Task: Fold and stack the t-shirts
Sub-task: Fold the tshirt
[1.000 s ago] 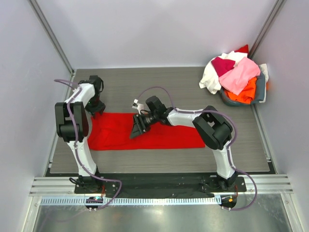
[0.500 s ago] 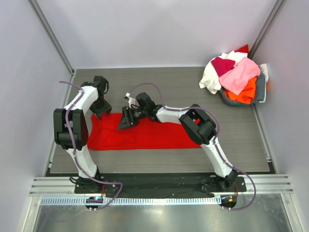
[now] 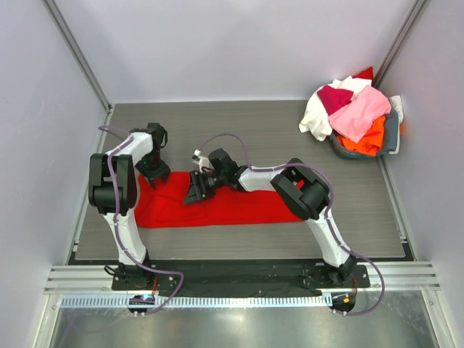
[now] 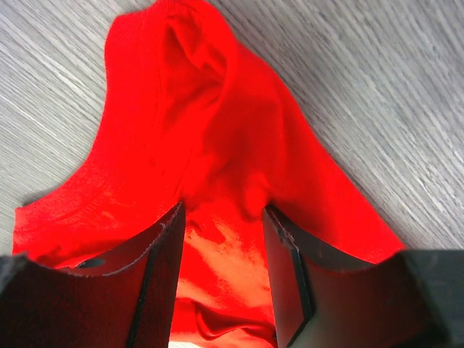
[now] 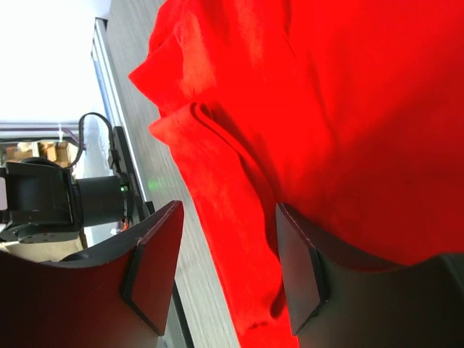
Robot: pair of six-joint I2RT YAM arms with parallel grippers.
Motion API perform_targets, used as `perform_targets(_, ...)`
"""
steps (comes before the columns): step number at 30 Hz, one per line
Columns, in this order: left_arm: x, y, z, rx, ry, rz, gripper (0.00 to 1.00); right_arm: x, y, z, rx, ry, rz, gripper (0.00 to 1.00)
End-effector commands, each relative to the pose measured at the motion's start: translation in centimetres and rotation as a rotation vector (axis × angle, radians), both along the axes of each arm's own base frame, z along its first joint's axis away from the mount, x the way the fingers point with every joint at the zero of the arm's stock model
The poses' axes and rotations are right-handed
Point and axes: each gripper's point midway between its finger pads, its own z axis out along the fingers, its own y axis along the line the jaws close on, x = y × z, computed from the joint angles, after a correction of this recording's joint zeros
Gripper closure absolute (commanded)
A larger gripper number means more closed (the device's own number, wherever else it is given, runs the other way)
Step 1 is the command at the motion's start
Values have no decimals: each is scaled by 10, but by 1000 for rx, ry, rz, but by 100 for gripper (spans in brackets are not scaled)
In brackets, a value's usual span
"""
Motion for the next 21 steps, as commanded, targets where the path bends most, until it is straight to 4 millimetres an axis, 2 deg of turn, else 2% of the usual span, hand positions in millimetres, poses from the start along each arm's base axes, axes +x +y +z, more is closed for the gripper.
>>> perform_targets(1, 0, 11, -10, 50, 0, 20, 51, -5, -13, 12, -16, -55, -16, 40)
perform_targets(6, -1, 19, -4, 96, -8, 14, 51, -1, -23, 14, -53, -84, -56, 37)
perform_targets(11, 3, 24, -1, 107, -12, 18, 51, -7, -26, 16, -59, -65, -39, 48)
perform_targets(13, 4, 24, 0, 109, -10, 20, 51, -9, -29, 14, -65, -64, -41, 48)
perform_targets(16, 7, 24, 6, 108, -27, 21, 51, -6, -34, 12, -89, -86, -70, 42)
perform_targets(21, 8, 26, 18, 122, -53, 19, 51, 0, -44, 12, -124, -119, -128, 39)
